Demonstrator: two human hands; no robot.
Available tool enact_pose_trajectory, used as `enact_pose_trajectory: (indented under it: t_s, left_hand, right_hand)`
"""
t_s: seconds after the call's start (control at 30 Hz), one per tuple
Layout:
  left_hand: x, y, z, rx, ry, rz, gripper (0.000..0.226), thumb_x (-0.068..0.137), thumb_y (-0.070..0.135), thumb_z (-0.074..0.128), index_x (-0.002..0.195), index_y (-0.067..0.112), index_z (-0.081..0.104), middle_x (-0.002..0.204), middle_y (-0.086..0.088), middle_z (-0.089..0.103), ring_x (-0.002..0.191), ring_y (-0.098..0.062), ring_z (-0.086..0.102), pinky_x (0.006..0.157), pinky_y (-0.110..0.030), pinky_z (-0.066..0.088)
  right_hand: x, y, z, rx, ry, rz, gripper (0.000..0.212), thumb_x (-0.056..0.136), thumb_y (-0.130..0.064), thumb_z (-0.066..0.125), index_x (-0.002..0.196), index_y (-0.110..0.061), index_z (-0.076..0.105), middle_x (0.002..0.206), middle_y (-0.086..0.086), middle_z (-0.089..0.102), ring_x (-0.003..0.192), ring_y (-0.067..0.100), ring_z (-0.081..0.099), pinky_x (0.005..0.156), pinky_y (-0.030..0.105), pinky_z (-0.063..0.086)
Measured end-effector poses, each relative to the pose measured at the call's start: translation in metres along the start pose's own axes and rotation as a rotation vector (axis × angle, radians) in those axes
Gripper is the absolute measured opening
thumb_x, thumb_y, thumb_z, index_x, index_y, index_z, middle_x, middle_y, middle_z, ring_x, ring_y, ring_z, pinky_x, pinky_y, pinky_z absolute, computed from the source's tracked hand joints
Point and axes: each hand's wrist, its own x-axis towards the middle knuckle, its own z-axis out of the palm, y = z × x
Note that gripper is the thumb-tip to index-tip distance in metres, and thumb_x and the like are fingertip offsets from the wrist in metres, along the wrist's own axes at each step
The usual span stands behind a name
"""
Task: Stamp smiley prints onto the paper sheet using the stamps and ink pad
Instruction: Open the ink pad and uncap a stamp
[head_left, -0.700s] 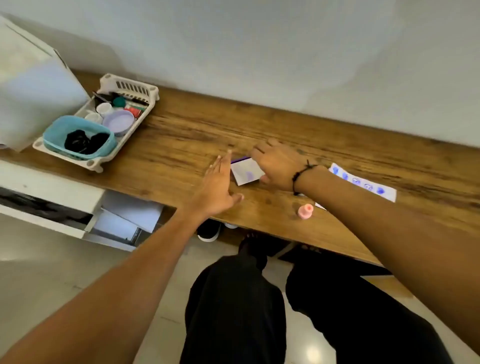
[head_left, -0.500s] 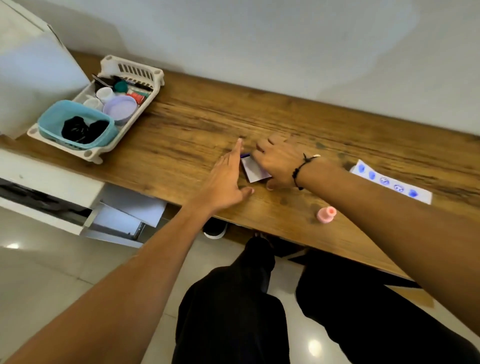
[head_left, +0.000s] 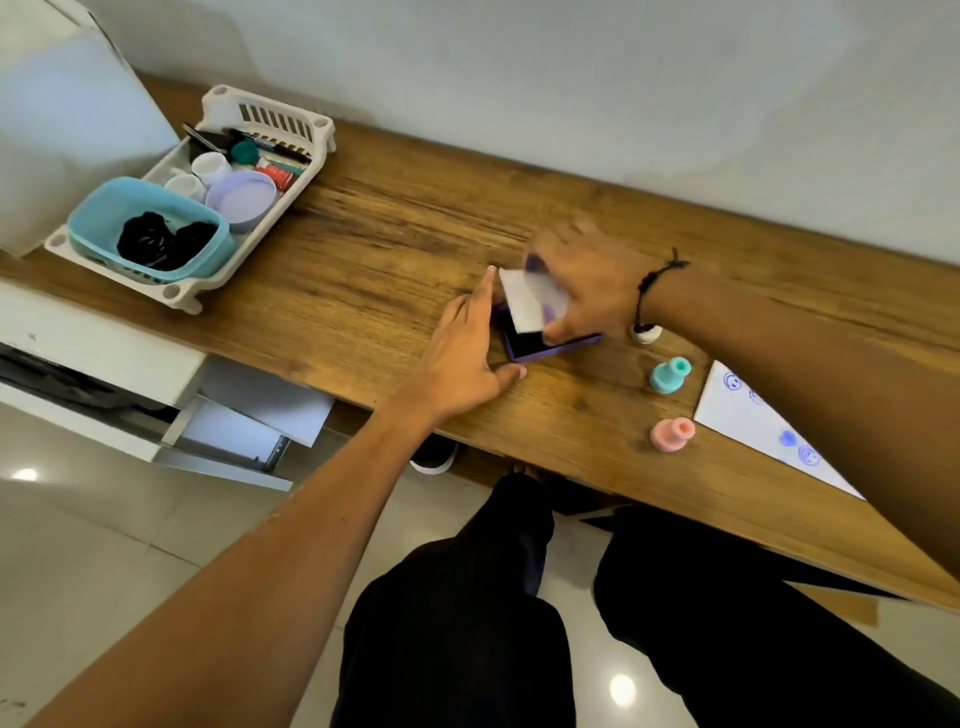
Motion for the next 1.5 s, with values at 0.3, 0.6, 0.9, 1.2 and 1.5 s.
enact_pose_trajectory:
  t_s: [0.3, 0.6, 0.9, 1.2, 1.5]
  left_hand:
    - [0.000, 0.005, 0.004, -0.015, 0.026, 0.000, 0.109, 0.072, 0.034, 0.072, 0.150, 0.011, -0.001, 0.145, -0.003, 0.039, 0.134, -0.019, 0.027, 0.105, -0.024, 0.020]
    - [-0.001, 0.010, 0.006, -0.032, 0.072, -0.024, 0.103, 0.074, 0.028, 0.071, 0.150, 0.010, 0.004, 0.144, -0.004, 0.041, 0.133, -0.018, 0.029, 0.102, -0.021, 0.019]
    - [-0.014, 0.046, -0.011, -0.136, 0.196, -0.215, 0.077, 0.078, 0.023, 0.066, 0.145, 0.017, 0.028, 0.146, -0.007, 0.033, 0.138, -0.022, 0.024, 0.107, -0.030, 0.026]
    - [-0.034, 0.103, -0.001, -0.809, 0.161, -0.524, 0.030, 0.084, -0.001, 0.056, 0.110, 0.010, 0.064, 0.088, 0.002, 0.061, 0.083, -0.009, 0.057, 0.078, -0.021, 0.049]
    - [-0.038, 0.111, -0.006, -1.256, 0.049, -0.577, 0.022, 0.089, 0.002, 0.055, 0.105, -0.011, 0.061, 0.080, -0.011, 0.063, 0.065, -0.015, 0.060, 0.059, -0.015, 0.055]
  right_hand:
    - [0.003, 0.040, 0.003, 1.299, 0.276, 0.380, 0.063, 0.065, 0.002, 0.070, 0.114, -0.024, 0.039, 0.097, 0.000, 0.048, 0.097, 0.022, 0.059, 0.078, 0.035, 0.059]
    - [0.008, 0.055, 0.010, 1.079, 0.217, 0.617, 0.069, 0.069, 0.000, 0.071, 0.129, -0.015, 0.040, 0.113, 0.006, 0.052, 0.108, 0.022, 0.053, 0.087, 0.031, 0.049]
    - [-0.091, 0.032, -0.020, 0.206, 0.142, 0.523, 0.032, 0.080, -0.040, 0.061, 0.077, -0.009, 0.065, 0.088, 0.020, 0.069, 0.068, 0.020, 0.058, 0.073, 0.037, 0.049]
    - [-0.109, 0.006, 0.025, 0.102, 0.059, 0.467, 0.023, 0.084, -0.019, 0.058, 0.101, -0.004, 0.064, 0.101, 0.020, 0.066, 0.097, 0.035, 0.058, 0.072, 0.032, 0.040]
    - [-0.099, -0.012, 0.016, 1.073, 0.317, 0.423, 0.014, 0.083, -0.010, 0.060, 0.073, -0.019, 0.063, 0.057, 0.003, 0.062, 0.037, 0.001, 0.052, 0.037, 0.016, 0.041]
